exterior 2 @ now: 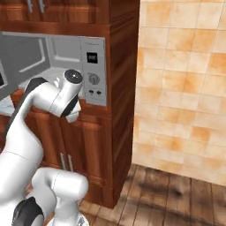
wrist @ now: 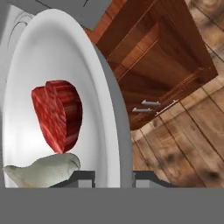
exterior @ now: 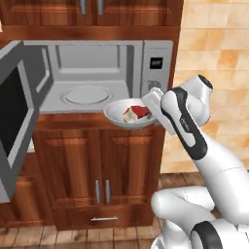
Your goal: The microwave is finished heating the steak and garlic. Take the bowl containing the food and place it on the dining counter.
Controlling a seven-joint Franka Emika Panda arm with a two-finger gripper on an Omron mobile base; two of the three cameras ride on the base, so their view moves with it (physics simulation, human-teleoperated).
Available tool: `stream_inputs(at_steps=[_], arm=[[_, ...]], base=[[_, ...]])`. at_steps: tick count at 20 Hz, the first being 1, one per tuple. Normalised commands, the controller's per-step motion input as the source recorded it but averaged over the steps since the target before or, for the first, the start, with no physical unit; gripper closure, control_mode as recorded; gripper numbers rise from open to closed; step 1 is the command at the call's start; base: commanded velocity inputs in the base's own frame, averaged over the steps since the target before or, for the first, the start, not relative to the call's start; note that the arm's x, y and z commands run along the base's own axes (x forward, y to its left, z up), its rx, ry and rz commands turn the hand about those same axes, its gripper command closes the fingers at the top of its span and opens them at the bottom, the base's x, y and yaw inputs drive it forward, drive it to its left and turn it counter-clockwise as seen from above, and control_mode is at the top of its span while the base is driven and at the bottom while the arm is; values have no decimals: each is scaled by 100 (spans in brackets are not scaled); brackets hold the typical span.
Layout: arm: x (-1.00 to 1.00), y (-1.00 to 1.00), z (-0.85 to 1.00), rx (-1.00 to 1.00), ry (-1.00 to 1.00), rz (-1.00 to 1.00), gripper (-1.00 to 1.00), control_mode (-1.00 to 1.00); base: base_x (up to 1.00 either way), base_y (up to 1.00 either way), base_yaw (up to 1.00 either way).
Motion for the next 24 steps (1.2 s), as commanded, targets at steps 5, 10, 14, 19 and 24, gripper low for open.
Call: stream_inputs(at_steps=[5,10,14,19,24], arm=[[0,0,0,0,0,0,100,100],[0,0,0,0,0,0,100,100],[0,0,0,0,0,0,100,100],[0,0,0,0,0,0,100,100],[0,0,0,0,0,0,100,100]], base=[[-72,-66,68],[-71,-30,91],[-29,-12,100],[0,-7,100],[0,0,99]])
